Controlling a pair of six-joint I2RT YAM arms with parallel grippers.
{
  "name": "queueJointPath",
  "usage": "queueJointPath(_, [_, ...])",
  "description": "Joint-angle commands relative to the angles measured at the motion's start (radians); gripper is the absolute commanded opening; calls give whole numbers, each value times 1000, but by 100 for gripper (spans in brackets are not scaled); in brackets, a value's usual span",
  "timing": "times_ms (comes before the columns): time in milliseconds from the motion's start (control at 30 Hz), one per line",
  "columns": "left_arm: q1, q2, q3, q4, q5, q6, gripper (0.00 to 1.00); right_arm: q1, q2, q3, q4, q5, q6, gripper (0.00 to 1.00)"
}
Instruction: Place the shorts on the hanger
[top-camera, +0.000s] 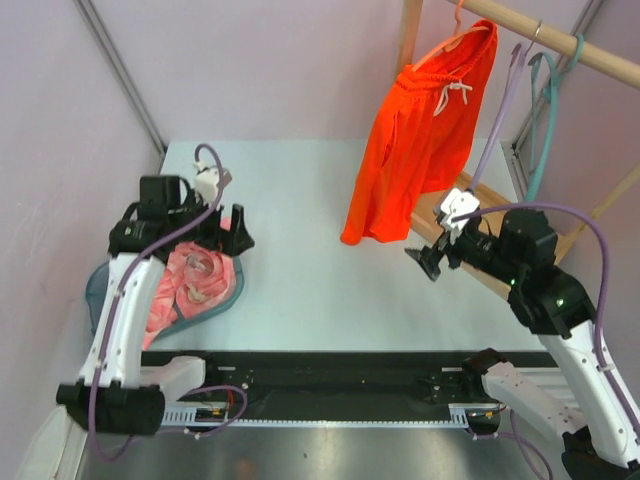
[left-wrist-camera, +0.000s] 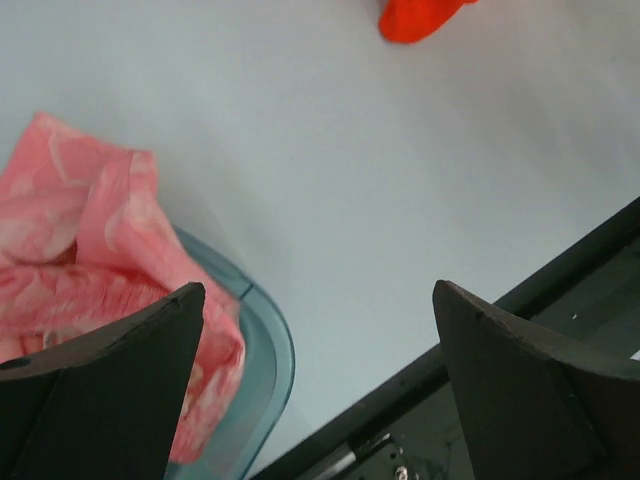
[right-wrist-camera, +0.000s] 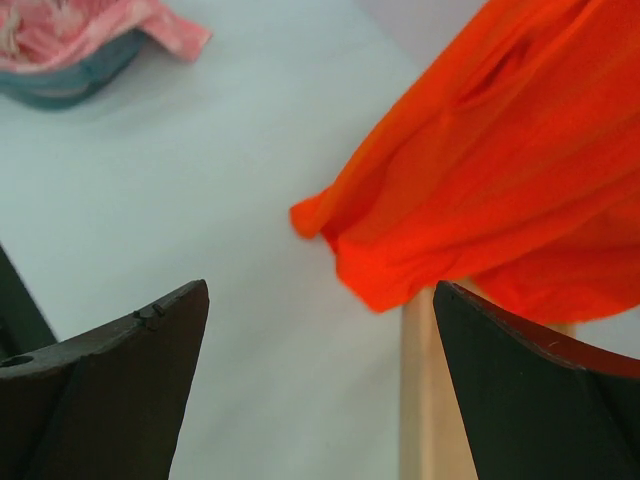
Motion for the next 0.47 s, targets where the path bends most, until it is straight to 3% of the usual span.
queueJointPath(0, [4,-179,-112,-20,-120,77,100,6,-123,-109,-118,55,107,100])
queueJointPath(167, [4,-303,-218,-22,-205,74,100,-2,-269,-252,-150,92,142,100])
queueJointPath(433, [2,-398,-206,-25,-311,92,100,-42,-363,-288,-110,114,158,100])
